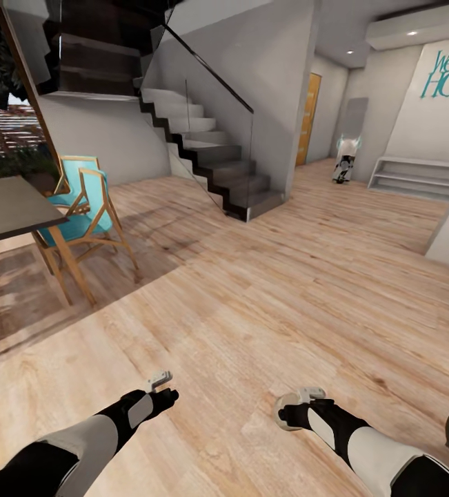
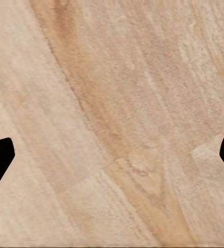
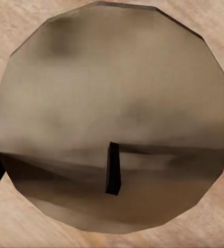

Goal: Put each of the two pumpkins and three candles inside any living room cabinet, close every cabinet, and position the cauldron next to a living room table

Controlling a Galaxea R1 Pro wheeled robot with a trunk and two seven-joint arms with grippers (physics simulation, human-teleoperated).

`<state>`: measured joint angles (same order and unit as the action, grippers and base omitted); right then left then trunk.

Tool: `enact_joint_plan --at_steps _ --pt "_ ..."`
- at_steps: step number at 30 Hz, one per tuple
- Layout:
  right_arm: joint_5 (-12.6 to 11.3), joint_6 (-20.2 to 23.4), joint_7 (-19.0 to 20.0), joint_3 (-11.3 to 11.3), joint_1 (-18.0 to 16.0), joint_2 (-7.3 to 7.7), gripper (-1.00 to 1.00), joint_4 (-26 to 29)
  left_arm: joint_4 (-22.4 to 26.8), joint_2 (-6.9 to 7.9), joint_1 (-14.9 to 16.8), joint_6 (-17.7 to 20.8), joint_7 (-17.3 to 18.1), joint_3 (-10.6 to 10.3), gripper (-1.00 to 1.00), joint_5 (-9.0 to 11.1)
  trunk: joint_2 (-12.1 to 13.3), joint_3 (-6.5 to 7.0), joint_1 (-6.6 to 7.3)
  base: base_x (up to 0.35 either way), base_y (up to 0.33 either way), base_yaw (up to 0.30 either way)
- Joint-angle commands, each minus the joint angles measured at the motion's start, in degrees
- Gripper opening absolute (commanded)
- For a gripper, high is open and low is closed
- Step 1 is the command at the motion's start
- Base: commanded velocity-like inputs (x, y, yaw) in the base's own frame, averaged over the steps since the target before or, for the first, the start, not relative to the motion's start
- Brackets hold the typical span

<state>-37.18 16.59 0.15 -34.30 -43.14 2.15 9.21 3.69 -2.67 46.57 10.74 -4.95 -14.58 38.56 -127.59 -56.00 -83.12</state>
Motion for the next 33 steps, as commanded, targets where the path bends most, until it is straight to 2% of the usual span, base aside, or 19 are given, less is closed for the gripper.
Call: enact_joint_plan --at_steps 1,8,17,22,33 --pt "-0.17 0.28 0.02 -0.27 -0.01 0.05 -1.0 0.11 -0.08 -0.01 0.01 0.27 -0.36 -0.49 1.0 0.55 0.4 0.14 0.24 0.0 0.0 0.0" --pt "-0.17 0.28 0.03 -0.33 0.05 -0.03 -1.0 0.11 -2.01 -0.21 0.01 0.21 -0.35 -0.4 1.0 0.77 3.2 1.46 1.77 0.0 0.0 0.079" --pt "-0.11 0.28 0.02 -0.33 0.08 -0.03 -1.0 0.11 -3.91 -1.38 -0.03 -1.72 -0.32 -0.37 1.0 3.05 6.81 3.59 3.75 0.0 0.0 0.225" --pt "-0.09 0.28 0.02 -0.33 0.08 -0.03 -1.0 0.11 -3.95 -2.39 -0.07 -1.83 -0.34 -0.37 1.0 3.31 8.82 4.81 4.85 0.0 0.0 0.219" --pt "-0.09 0.28 0.02 -0.36 0.08 -0.02 -1.0 0.11 -4.4 -2.6 -0.07 -4.79 -0.36 -0.37 1.0 3.28 13.23 7.49 7.26 0.0 0.0 0.219"
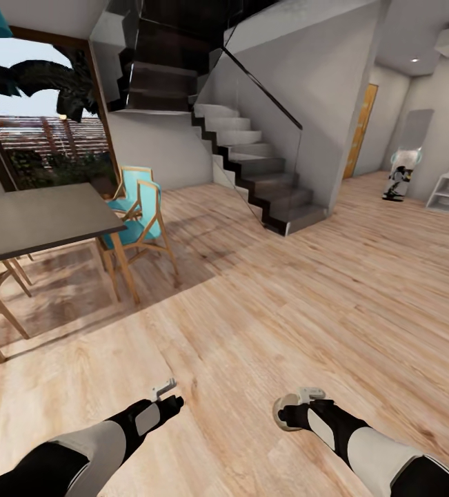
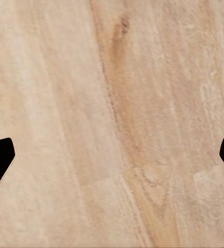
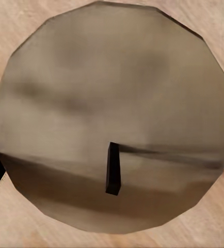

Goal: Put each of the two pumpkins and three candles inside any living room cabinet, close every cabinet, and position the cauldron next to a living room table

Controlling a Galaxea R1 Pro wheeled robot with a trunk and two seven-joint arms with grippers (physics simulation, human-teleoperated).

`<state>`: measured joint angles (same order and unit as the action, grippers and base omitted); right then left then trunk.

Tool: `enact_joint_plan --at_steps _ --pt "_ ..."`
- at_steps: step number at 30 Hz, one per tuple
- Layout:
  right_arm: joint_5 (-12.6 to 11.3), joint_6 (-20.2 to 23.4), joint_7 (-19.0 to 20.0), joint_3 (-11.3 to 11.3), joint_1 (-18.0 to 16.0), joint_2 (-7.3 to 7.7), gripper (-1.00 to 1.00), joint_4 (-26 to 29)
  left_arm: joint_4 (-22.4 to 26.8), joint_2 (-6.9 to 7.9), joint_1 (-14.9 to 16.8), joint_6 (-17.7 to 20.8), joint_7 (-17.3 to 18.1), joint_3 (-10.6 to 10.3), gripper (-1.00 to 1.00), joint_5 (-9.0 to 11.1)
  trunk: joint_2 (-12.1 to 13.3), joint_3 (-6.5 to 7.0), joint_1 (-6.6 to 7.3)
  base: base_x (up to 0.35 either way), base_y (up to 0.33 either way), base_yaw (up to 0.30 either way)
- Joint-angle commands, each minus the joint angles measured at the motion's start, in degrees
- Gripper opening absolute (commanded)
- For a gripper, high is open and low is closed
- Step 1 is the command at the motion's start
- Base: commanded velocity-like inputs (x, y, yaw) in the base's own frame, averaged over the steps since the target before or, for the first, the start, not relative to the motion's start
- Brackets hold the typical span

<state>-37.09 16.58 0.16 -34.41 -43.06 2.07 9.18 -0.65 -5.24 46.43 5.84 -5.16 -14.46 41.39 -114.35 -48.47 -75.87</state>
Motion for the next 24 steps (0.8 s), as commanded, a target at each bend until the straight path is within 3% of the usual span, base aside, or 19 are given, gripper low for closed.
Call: enact_joint_plan --at_steps 1,12,24 --pt "-0.17 0.29 0.02 -0.26 -0.01 0.06 -1.0 0.13 -0.08 -0.03 0.06 0.09 -0.15 -0.48 1.0 0.45 0.39 0.2 0.23 0.0 0.0 0.218" --pt "-0.17 0.29 0.02 -0.25 -0.01 0.11 -1.0 0.13 -0.2 -0.18 0.06 -0.03 -0.17 -0.48 1.0 0.45 4.81 2.88 2.65 0.0 0.0 0.217" --pt "-0.17 0.29 -0.07 -0.22 -0.01 0.13 -1.0 0.13 -0.25 -0.55 0.06 -0.05 -0.16 -0.48 1.0 0.45 9.62 5.66 5.28 0.0 0.0 0.117"
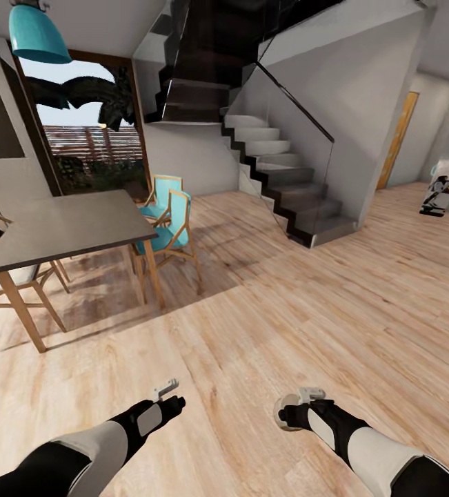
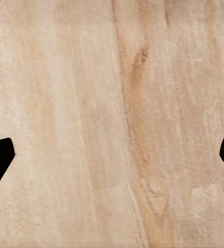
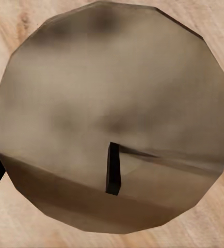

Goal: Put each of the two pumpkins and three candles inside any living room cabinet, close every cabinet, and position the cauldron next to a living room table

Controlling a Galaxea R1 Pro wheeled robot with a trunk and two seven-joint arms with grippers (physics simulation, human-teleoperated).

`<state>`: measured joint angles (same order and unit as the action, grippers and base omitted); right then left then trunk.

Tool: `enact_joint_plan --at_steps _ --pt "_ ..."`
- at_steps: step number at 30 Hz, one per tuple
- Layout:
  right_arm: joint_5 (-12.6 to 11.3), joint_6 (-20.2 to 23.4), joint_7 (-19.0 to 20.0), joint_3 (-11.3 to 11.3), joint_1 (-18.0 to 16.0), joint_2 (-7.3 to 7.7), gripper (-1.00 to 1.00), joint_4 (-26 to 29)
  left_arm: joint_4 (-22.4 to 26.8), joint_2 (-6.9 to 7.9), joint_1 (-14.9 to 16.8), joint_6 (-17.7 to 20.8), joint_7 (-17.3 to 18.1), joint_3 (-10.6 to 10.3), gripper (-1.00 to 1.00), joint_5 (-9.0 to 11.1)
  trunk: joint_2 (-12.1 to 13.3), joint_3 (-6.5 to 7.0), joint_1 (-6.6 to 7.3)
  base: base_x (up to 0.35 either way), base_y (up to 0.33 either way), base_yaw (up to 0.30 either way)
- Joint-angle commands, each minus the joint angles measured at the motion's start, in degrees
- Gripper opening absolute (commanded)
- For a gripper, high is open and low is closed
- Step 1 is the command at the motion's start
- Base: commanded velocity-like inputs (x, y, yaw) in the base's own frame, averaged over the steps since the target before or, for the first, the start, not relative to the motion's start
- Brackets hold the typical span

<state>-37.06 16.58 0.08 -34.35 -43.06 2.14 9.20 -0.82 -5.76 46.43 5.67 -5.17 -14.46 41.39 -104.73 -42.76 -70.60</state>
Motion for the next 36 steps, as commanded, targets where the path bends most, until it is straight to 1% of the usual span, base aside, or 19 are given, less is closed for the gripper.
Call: enact_joint_plan --at_steps 1,13,20,27,36 --pt "-0.2 0.29 0.01 -0.28 -0.01 0.06 -1.0 0.12 -0.07 -0.03 0.07 0.1 -0.13 -0.48 1.0 0.45 0.39 0.21 0.23 0.0 0.0 0.172" --pt "-0.2 0.29 0.02 -0.36 -0.01 0.02 -1.0 0.12 -0.22 -0.04 0.06 0.04 -0.17 -0.48 1.0 0.45 0.39 1.12 0.23 -0.009 0.0 0.18" --pt "-0.13 0.29 0.04 -0.34 -0.01 0.06 -1.0 0.12 -0.23 -0.04 0.04 0.04 -0.15 -0.48 1.0 0.45 0.39 1.58 0.23 -0.251 0.0 0.201" --pt "-0.13 0.29 0.09 -0.36 -0.01 0.0 -1.0 0.12 -0.17 0.0 0.05 0.04 -0.15 -0.48 1.0 0.52 0.39 1.71 0.23 -0.299 0.0 0.098" --pt "-0.12 0.29 0.09 -0.37 -0.01 -0.02 -1.0 0.12 -0.14 0.05 0.03 0.04 -0.16 -0.48 1.0 0.62 0.39 1.98 0.23 -0.044 0.0 0.255"
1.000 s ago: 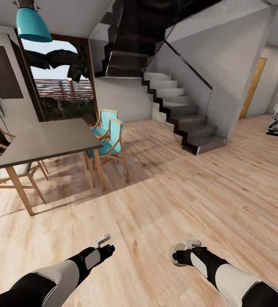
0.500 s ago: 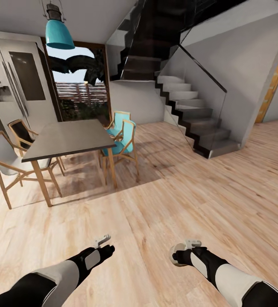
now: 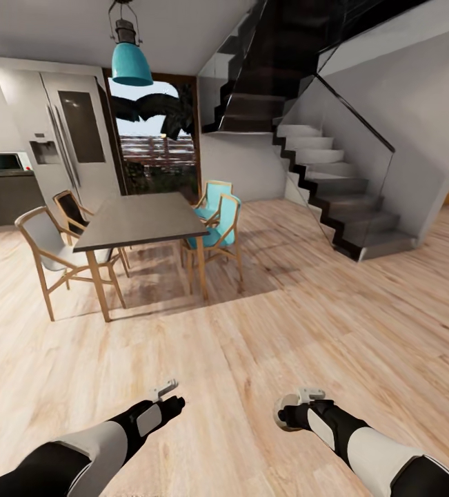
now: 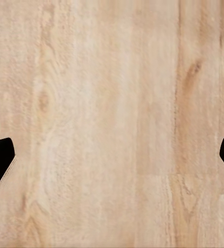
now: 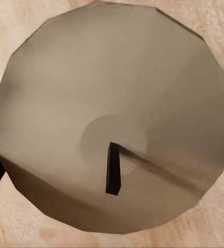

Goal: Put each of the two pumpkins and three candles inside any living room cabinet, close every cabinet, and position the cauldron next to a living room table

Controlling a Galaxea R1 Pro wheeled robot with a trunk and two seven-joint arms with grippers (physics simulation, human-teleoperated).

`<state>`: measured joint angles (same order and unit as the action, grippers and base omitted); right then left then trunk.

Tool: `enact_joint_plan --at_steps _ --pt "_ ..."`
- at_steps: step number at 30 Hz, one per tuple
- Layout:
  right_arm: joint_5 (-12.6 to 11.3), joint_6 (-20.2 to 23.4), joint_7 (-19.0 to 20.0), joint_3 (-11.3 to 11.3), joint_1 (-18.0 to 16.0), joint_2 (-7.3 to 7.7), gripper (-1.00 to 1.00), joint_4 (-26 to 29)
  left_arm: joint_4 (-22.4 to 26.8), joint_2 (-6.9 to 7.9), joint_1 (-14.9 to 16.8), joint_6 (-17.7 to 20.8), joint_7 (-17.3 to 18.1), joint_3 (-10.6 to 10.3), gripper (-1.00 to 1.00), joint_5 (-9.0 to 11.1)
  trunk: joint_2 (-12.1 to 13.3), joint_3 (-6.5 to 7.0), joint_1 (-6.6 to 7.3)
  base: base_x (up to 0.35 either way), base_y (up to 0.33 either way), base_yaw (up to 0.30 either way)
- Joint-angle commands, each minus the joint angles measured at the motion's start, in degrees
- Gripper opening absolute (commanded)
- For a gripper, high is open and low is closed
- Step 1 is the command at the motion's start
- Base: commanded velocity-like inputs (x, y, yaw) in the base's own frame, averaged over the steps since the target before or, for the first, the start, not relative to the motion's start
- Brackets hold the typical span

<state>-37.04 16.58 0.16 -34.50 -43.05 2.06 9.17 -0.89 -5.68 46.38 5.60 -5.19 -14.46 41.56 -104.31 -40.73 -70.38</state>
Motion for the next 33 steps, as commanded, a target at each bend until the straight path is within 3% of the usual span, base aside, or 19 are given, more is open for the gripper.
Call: enact_joint_plan --at_steps 1,24,30,33 --pt "-0.14 0.3 0.02 -0.22 -0.02 0.05 -1.0 0.15 -0.08 -0.03 0.08 0.11 -0.16 -0.48 1.0 0.45 -0.03 -0.02 0.01 -0.001 0.0 0.262" --pt "-0.05 0.3 0.02 -0.28 -0.02 0.05 -1.0 0.15 -0.08 -0.1 0.08 0.11 -0.14 -0.48 1.0 0.44 -0.03 0.67 0.01 0.0 0.0 0.265" --pt "-0.13 0.3 0.02 -4.76 -0.02 0.05 -1.0 0.15 -0.08 -0.12 0.1 0.1 -0.16 -0.48 1.0 0.44 -0.03 0.83 0.01 0.0 0.0 0.271" --pt "-0.14 0.3 0.02 -5.43 -0.02 0.05 -1.0 0.15 -0.08 -0.12 0.09 0.11 -0.16 -0.48 1.0 0.45 -0.03 0.91 0.01 0.0 0.0 0.271"
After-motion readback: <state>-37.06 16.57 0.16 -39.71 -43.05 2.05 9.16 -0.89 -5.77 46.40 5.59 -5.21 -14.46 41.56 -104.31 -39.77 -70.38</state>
